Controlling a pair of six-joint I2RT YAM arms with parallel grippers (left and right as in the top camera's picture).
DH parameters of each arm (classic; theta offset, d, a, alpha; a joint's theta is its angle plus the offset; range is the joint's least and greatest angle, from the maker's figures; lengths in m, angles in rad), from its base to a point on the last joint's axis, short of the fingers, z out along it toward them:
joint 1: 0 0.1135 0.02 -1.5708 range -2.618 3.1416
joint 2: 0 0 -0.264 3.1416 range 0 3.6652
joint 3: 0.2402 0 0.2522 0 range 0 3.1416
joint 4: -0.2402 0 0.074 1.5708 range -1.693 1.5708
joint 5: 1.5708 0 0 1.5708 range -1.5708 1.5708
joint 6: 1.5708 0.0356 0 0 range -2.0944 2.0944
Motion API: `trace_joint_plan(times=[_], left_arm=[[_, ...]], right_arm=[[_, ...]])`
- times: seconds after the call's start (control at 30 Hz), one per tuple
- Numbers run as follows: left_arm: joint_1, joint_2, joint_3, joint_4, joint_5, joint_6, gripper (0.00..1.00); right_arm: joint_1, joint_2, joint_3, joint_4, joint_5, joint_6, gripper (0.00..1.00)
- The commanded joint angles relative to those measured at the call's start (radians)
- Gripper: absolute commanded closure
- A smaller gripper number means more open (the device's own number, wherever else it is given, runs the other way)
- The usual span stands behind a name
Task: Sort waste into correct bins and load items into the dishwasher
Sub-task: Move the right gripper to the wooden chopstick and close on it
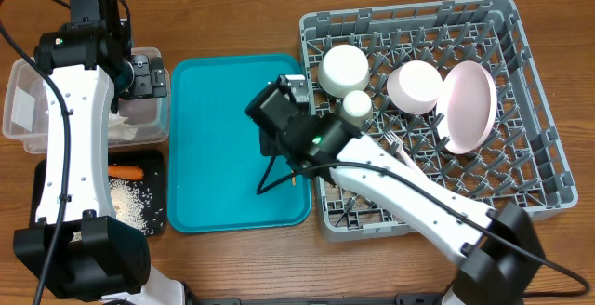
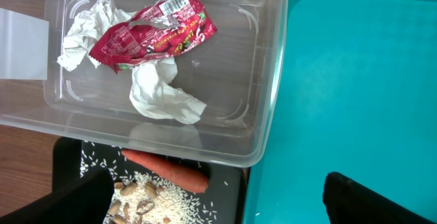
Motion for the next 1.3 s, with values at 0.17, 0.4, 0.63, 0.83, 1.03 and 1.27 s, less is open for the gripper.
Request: trace_joint_plan(times=[0.17,0.4,0.63,0.83,1.03,1.27], left_arm=[[0.005,-0.015,0.027,0.001,-0.013,0.022,0.0],[0.005,-0.015,0.027,0.001,-0.013,0.022,0.0],[0.005,-0.015,0.027,0.001,-0.013,0.022,0.0],[0.005,-0.015,0.027,0.001,-0.013,0.022,0.0],[0.005,-0.015,0.027,0.001,-0.013,0.022,0.0],[0.005,-0.015,0.027,0.001,-0.013,0.022,0.0]], right_arm=[[-0.032,0.195,-0.07,0.126,0.089,0.019,0.53],[-0.042,0.268,-0.07,0.19,0.014,-0.04,0.54],[-0.043,0.315,-0.071,0.217,-0.009,-0.04,0.66],[-0.043,0.337,-0.071,0.228,-0.011,-0.04,0.71],[-0.043,0.354,-0.071,0.226,-0.021,-0.041,0.78],[-0.043,0.354,-0.071,0.226,-0.046,-0.041,0.8]])
